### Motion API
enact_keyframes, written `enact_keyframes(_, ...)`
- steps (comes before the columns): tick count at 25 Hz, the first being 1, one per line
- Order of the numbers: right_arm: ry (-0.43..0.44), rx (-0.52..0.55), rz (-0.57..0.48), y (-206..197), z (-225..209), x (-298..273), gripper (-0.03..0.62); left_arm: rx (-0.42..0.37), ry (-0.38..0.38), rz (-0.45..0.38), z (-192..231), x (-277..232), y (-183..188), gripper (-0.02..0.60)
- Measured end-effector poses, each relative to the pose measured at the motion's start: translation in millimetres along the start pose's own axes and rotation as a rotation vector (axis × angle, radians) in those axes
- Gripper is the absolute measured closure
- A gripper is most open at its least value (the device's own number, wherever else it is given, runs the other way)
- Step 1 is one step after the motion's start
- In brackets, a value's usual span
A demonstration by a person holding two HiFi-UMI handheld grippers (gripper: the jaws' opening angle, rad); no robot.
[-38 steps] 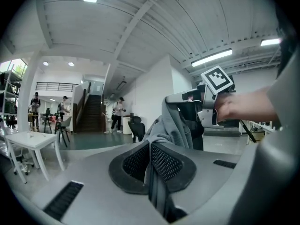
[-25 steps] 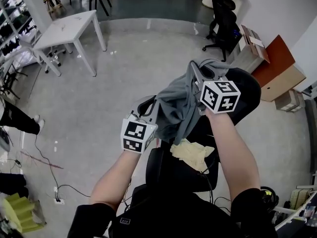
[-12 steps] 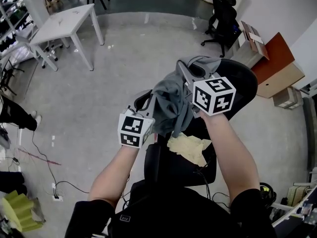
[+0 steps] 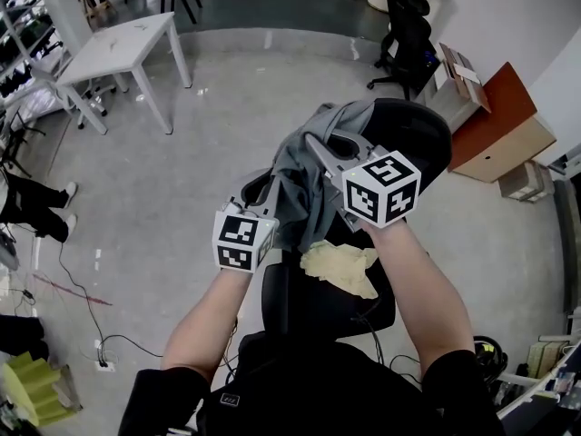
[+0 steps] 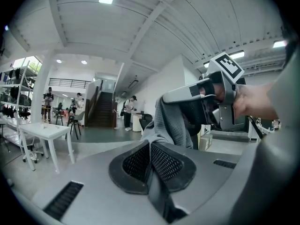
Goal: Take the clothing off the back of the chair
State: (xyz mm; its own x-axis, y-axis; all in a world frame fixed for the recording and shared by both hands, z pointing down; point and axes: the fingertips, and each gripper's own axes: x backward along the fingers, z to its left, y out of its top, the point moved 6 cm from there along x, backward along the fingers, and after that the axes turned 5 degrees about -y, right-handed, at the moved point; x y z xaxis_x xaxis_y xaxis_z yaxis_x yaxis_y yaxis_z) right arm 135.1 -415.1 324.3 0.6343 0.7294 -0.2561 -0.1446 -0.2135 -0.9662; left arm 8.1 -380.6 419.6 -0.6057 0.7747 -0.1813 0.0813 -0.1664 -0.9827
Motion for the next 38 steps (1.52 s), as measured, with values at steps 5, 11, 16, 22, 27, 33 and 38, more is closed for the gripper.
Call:
enact_keyframes(5, 0.008, -0.089, -0.035, -8, -12, 8, 0.566, 0.011, 0.027, 0.038, 10, 2, -12, 0.571)
enact_keyframes(11, -0.05, -0.157, -0.125, -3, -30, 31, 0.566, -0.007, 0.016, 0.042, 22, 5, -14, 0.571)
enact_keyframes(16, -0.141, -0.203, -0.181, -10, -43, 64, 0.566, -0.047, -0.085, -0.087, -1, 27, 20, 0.571)
enact_keyframes(22, -0.254, -0.157, -0.033, -62, -33, 94, 0.49, -0.116, -0.305, -0.237, -77, 63, 59, 0.572)
enact_keyframes(27, -0.208, -0.258, -0.021, -105, 7, 134, 0.47, -0.141, -0.386, -0.21, -135, 100, 54, 0.572)
enact_keyframes(33, -0.149, -0.419, -0.079, -128, 49, 172, 0.408, -0.122, -0.35, -0.146, -156, 143, 26, 0.574)
enact_keyframes(38, -0.114, -0.455, -0.074, -124, 72, 169, 0.373, -0.156, -0.349, -0.102, -154, 161, 16, 0.574)
